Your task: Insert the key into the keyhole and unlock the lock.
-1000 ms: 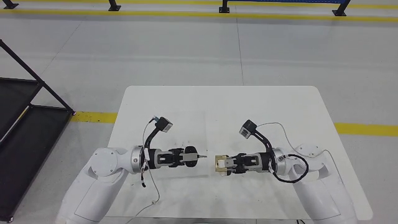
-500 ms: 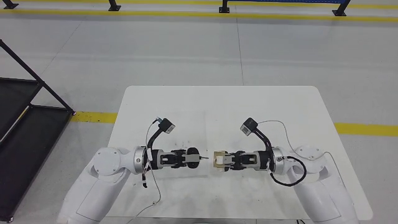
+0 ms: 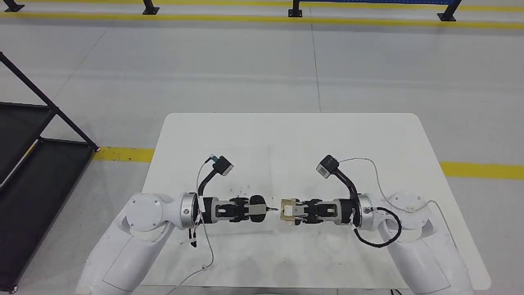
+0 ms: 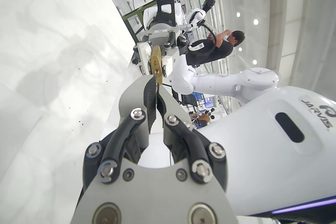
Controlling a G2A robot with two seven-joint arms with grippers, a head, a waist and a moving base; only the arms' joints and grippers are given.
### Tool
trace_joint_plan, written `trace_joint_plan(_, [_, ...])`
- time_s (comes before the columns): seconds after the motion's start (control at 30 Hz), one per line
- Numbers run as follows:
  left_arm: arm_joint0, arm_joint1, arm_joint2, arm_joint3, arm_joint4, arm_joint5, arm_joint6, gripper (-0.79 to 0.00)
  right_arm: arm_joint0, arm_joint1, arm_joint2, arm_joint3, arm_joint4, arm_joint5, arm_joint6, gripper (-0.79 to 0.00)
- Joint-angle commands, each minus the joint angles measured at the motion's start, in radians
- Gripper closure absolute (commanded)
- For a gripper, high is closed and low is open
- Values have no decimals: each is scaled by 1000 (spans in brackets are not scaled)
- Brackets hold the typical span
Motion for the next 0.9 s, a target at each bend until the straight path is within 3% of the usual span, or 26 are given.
trace_joint_plan(0.0, [2,1,2,-2,0,-1,7,0,-1,2,-1,-3,-1,-1,-3,0])
trace_joint_plan(0.87, [0,12,26,-5,6,-4,41,0,-3,23,-29,-22,-6,0,-44,0])
